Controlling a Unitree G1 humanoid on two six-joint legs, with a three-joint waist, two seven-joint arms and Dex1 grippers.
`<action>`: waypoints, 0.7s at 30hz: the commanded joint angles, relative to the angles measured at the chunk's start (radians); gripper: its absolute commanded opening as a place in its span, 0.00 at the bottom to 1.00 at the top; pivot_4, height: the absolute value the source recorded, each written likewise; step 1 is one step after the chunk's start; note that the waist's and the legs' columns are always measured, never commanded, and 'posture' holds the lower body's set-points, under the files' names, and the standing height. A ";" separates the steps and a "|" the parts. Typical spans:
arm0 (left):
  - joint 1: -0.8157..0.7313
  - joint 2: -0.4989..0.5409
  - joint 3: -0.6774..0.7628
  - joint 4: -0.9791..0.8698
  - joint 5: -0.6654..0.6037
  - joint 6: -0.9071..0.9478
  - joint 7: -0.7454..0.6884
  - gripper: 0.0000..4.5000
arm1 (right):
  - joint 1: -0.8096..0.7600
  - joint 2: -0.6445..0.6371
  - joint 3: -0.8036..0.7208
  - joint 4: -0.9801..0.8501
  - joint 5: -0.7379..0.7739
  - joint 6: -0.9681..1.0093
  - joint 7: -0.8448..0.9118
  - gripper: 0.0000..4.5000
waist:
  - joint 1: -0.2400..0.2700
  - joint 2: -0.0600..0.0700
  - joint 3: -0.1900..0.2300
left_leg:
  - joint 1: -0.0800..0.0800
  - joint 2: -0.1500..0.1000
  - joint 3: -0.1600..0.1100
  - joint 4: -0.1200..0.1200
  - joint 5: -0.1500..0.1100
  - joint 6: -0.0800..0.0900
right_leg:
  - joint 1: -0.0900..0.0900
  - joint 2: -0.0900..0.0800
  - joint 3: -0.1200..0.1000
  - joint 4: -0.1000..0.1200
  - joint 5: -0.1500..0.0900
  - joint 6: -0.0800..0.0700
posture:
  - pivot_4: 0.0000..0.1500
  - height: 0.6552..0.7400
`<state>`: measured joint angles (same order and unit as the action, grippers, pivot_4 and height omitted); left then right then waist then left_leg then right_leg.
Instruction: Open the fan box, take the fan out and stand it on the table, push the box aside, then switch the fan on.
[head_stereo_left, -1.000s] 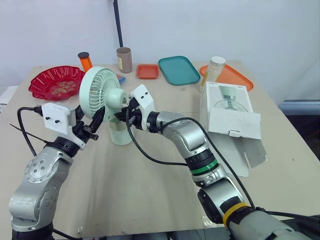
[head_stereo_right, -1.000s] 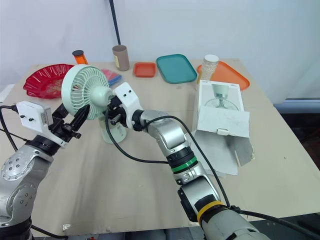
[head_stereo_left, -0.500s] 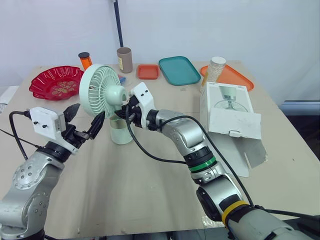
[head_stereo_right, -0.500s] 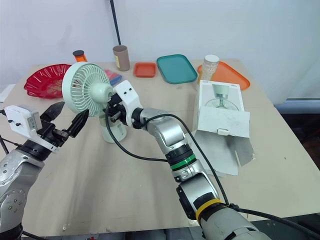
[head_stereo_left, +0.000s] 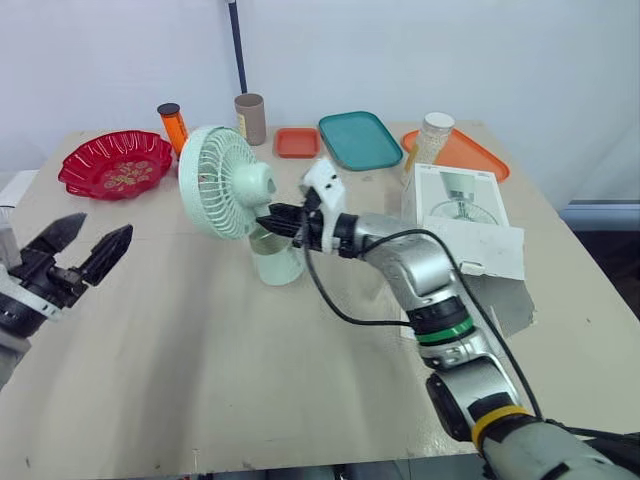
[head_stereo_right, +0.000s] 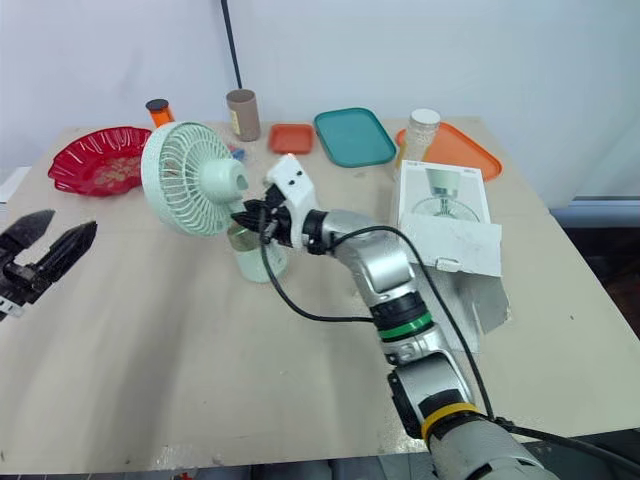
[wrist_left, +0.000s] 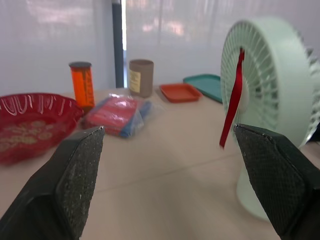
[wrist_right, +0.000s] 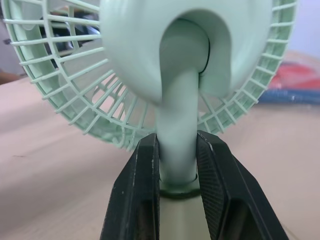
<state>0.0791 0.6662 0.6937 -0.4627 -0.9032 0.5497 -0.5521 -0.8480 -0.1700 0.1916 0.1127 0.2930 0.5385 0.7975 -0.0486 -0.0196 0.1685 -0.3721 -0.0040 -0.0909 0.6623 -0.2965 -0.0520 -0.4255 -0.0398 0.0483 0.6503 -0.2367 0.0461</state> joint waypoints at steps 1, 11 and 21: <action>0.027 0.042 -0.050 0.004 0.013 -0.033 -0.143 0.67 | 0.038 -0.081 -0.072 -0.198 0.147 -0.024 0.166 0.21 | 0.001 0.000 0.000 | 0.000 0.000 0.000 0.000 0.000 0.000 | 0.000 0.000 0.000 0.000 0.000 0.000 | 1.00 1.00; -0.009 0.008 -0.265 0.027 0.111 -0.101 -0.261 0.00 | 0.206 -0.239 -0.069 -0.389 0.284 0.034 0.303 0.21 | -0.001 0.000 0.000 | 0.002 0.001 0.002 0.000 0.000 0.000 | 0.001 0.001 0.001 0.001 0.000 -0.001 | 1.00 1.00; -0.047 0.005 -0.435 0.040 0.224 -0.116 -0.282 0.00 | 0.312 -0.223 -0.057 -0.394 0.308 0.004 0.309 0.21 | 0.001 0.000 0.000 | 0.002 0.001 0.002 0.001 0.000 0.001 | 0.001 0.001 0.001 0.001 0.000 -0.001 | 1.00 1.00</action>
<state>0.0483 0.6673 0.2668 -0.4062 -0.6927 0.4516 -0.8257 -0.5348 -0.4069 0.1536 -0.2519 0.5724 0.5761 1.1097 -0.0474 -0.0194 0.1686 -0.3698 -0.0029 -0.0886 0.6630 -0.2968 -0.0514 -0.4242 -0.0391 0.0495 0.6510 -0.2363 0.0456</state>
